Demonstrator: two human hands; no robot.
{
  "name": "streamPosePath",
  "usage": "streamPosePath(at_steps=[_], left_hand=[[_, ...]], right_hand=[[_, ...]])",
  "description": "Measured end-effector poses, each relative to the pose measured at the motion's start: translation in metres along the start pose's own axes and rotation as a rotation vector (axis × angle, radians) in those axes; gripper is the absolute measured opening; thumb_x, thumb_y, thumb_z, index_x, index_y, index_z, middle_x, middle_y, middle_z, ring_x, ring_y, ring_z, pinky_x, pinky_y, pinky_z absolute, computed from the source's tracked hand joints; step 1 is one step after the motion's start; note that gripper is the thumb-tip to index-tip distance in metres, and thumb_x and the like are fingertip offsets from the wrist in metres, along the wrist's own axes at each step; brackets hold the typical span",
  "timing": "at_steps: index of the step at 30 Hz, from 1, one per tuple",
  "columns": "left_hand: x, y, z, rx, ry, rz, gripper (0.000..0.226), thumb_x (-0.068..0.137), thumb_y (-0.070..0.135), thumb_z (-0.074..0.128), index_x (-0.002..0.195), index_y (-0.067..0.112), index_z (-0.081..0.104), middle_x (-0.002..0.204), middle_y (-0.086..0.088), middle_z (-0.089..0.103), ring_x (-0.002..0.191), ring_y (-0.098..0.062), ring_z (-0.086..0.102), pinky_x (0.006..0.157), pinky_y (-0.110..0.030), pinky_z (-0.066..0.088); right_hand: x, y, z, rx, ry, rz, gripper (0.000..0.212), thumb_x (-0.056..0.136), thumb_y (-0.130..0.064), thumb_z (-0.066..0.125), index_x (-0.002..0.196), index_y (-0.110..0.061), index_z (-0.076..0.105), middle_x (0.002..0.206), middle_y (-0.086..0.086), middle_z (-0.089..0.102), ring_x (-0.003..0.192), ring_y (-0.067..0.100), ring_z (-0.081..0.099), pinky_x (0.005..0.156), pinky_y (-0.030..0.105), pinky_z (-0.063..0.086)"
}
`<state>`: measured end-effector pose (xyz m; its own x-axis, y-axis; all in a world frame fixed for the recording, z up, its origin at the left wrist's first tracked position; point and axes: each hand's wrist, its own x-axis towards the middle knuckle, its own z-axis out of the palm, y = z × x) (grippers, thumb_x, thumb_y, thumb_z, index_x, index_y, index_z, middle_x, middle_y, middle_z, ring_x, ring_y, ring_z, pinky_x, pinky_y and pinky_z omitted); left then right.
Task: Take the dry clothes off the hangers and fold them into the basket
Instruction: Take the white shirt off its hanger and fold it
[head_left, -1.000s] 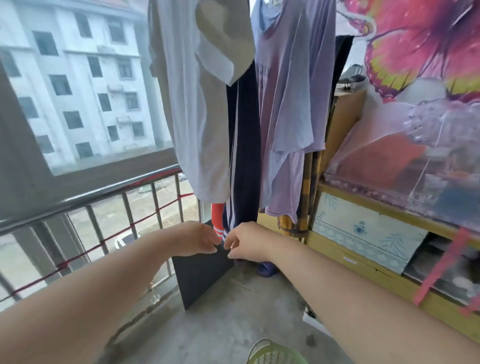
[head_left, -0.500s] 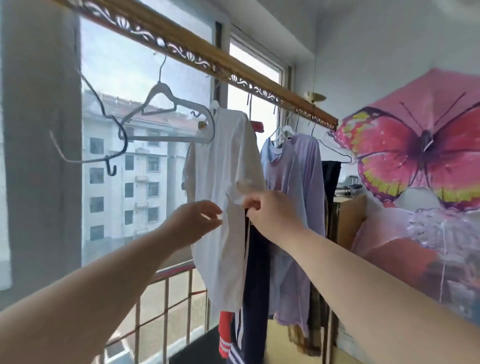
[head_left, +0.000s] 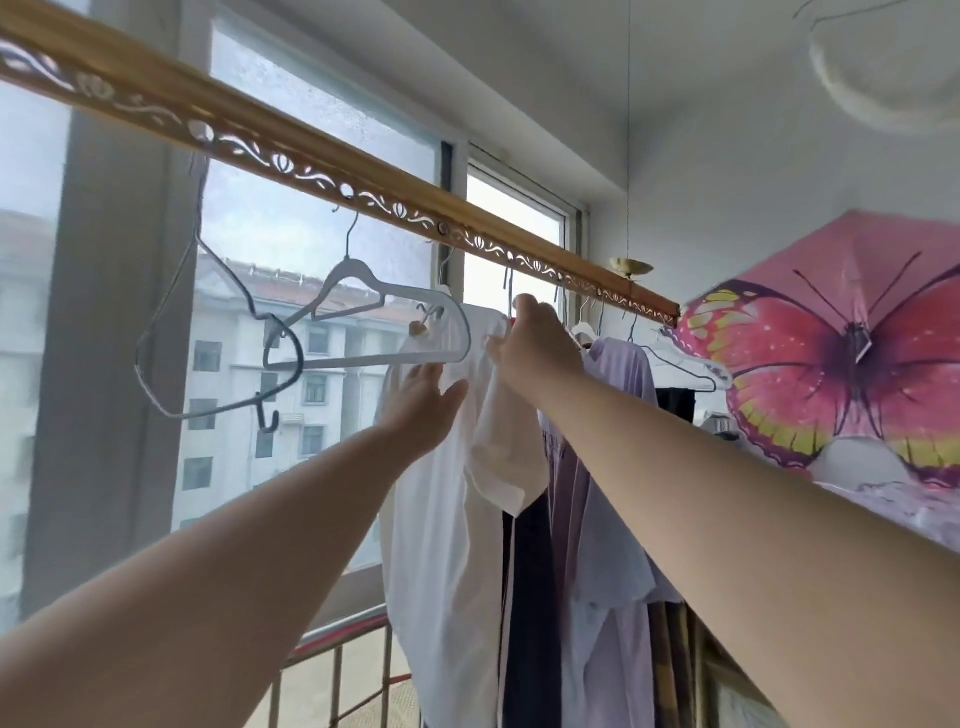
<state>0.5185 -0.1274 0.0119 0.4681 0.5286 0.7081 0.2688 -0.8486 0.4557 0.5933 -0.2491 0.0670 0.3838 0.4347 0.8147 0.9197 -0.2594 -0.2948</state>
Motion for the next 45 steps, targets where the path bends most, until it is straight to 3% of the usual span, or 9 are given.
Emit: streamPosePath(at_steps=[10,14,17,21,26,30,36,41,45], left_hand=[[0.069,0.016,0.003,-0.279,0.115,-0.140,0.074,0.087,0.064,0.025,0.145,0.019,0.032,0.151,-0.005,0.035,0.138,-0.026,0.034,0.114,-0.047,0.028],[0.081,0.033,0.004,-0.403,0.047,-0.142,0.054,0.099,0.046,0.035,0.140,0.012,0.043,0.148,-0.010,0.038,0.139,-0.029,0.031,0.116,-0.041,0.023],[0.120,0.007,0.026,-0.460,0.179,-0.224,0.087,0.056,0.094,0.045,0.111,0.028,0.064,0.115,-0.001,0.065,0.113,-0.028,0.058,0.100,-0.051,0.042],[0.090,0.035,0.004,-0.467,0.174,-0.301,0.056,0.052,0.064,0.060,0.090,0.023,0.068,0.086,0.000,0.068,0.097,-0.027,0.061,0.078,-0.036,0.050],[0.068,0.054,-0.008,-0.422,0.093,-0.301,0.053,0.061,0.040,0.055,0.108,0.017,0.065,0.104,-0.004,0.068,0.104,-0.026,0.060,0.090,-0.041,0.050],[0.055,0.054,-0.004,-0.294,0.104,-0.270,0.047,0.077,0.038,0.061,0.121,0.020,0.060,0.131,-0.013,0.056,0.125,-0.038,0.047,0.108,-0.049,0.035],[0.006,0.048,-0.011,0.065,0.201,-0.073,0.017,0.076,0.036,0.063,0.088,0.031,0.051,0.094,0.008,0.047,0.103,-0.022,0.051,0.076,-0.034,0.025],[-0.029,0.028,-0.005,0.087,0.216,0.158,0.026,0.082,0.017,0.053,0.105,0.028,0.051,0.108,0.001,0.054,0.096,-0.025,0.053,0.087,-0.032,0.036],[-0.035,0.021,-0.010,0.174,0.235,0.256,0.044,0.087,0.016,0.050,0.129,0.026,0.045,0.127,-0.006,0.051,0.098,-0.034,0.059,0.080,-0.038,0.050]], right_hand=[[0.008,-0.003,0.005,0.089,-0.030,0.031,0.030,0.101,-0.012,0.041,0.126,-0.002,0.054,0.120,0.015,0.061,0.115,0.028,0.056,0.091,0.033,0.044],[0.001,0.007,0.007,0.132,-0.068,-0.011,0.021,0.098,-0.007,0.040,0.082,-0.013,0.052,0.093,0.013,0.053,0.083,0.024,0.053,0.075,0.030,0.036],[-0.003,0.016,0.010,0.172,-0.060,-0.066,0.012,0.098,-0.012,0.042,0.089,-0.013,0.049,0.080,0.002,0.051,0.082,0.026,0.053,0.063,0.028,0.036],[-0.008,0.025,0.015,0.255,-0.023,-0.086,0.038,0.098,-0.018,0.047,0.066,-0.028,0.030,0.064,-0.005,0.040,0.060,0.016,0.042,0.054,0.027,0.030],[-0.019,0.023,0.015,0.269,-0.090,-0.123,0.007,0.097,-0.024,0.054,0.092,-0.019,0.053,0.071,-0.006,0.050,0.063,0.011,0.046,0.054,0.018,0.029],[-0.025,0.022,0.015,0.272,-0.221,-0.071,0.036,0.093,-0.016,0.056,0.128,-0.011,0.054,0.102,0.006,0.066,0.092,0.021,0.062,0.078,0.030,0.049],[-0.035,0.026,0.010,0.525,-0.373,0.079,0.037,0.085,0.003,0.046,0.115,-0.009,0.065,0.114,0.011,0.064,0.106,0.026,0.059,0.088,0.029,0.047],[-0.030,0.018,0.010,0.666,-0.147,0.119,0.032,0.095,-0.012,0.045,0.123,-0.020,0.057,0.111,0.005,0.060,0.080,0.010,0.054,0.065,0.021,0.043],[-0.025,-0.002,0.013,0.685,-0.231,0.005,0.032,0.099,-0.036,0.048,0.127,-0.024,0.059,0.123,0.002,0.062,0.111,0.015,0.056,0.097,0.031,0.043]])
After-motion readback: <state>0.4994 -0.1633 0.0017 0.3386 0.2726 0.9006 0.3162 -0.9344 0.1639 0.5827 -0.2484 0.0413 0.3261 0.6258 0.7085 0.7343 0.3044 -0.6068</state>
